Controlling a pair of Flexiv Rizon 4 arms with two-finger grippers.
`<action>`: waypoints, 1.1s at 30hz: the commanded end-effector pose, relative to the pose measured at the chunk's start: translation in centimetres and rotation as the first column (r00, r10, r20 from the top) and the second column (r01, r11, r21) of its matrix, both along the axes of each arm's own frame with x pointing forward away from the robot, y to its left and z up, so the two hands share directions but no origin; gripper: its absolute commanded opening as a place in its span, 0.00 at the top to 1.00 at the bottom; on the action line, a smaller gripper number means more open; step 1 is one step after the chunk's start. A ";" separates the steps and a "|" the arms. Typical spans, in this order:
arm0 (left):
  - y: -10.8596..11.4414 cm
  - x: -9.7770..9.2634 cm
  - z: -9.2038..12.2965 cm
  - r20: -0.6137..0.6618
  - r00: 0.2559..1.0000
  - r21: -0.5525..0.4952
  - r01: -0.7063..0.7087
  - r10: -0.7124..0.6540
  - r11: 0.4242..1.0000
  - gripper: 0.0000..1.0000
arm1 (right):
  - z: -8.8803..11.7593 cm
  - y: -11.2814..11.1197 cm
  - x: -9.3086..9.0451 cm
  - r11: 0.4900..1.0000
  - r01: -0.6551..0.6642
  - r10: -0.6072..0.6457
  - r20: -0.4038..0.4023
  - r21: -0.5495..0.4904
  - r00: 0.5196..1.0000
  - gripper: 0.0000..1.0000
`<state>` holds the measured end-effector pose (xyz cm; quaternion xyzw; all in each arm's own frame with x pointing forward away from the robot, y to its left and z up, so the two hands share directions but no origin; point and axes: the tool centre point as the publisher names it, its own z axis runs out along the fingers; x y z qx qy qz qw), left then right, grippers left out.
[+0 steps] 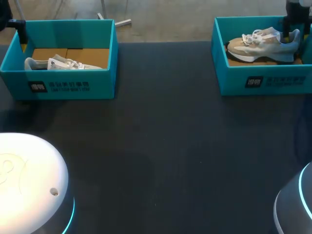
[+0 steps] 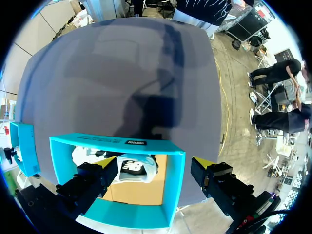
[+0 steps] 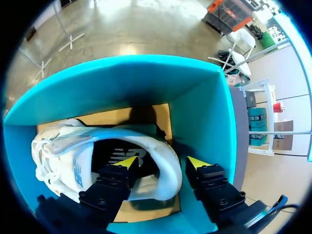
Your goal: Take the shoe out of the shoebox, open the shoe tongue, remove and reinsert the insole, then place the shoe into the shoebox
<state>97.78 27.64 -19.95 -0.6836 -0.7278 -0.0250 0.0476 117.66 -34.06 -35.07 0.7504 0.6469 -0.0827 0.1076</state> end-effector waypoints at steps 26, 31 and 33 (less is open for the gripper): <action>0.0 -0.1 0.0 0.003 1.000 0.002 0.000 0.000 1.000 0.00 | -0.9 0.1 0.3 1.000 0.003 -0.002 -0.036 0.017 0.999 0.14; 0.0 -0.1 0.0 0.003 1.000 0.002 0.000 0.000 1.000 0.00 | -0.9 -0.1 0.3 1.000 0.009 -0.008 -0.037 0.017 0.999 0.10; 0.0 -0.1 0.0 0.003 1.000 0.002 0.000 0.000 1.000 0.00 | -1.1 -0.2 0.3 1.000 0.009 -0.009 -0.042 0.021 0.999 0.09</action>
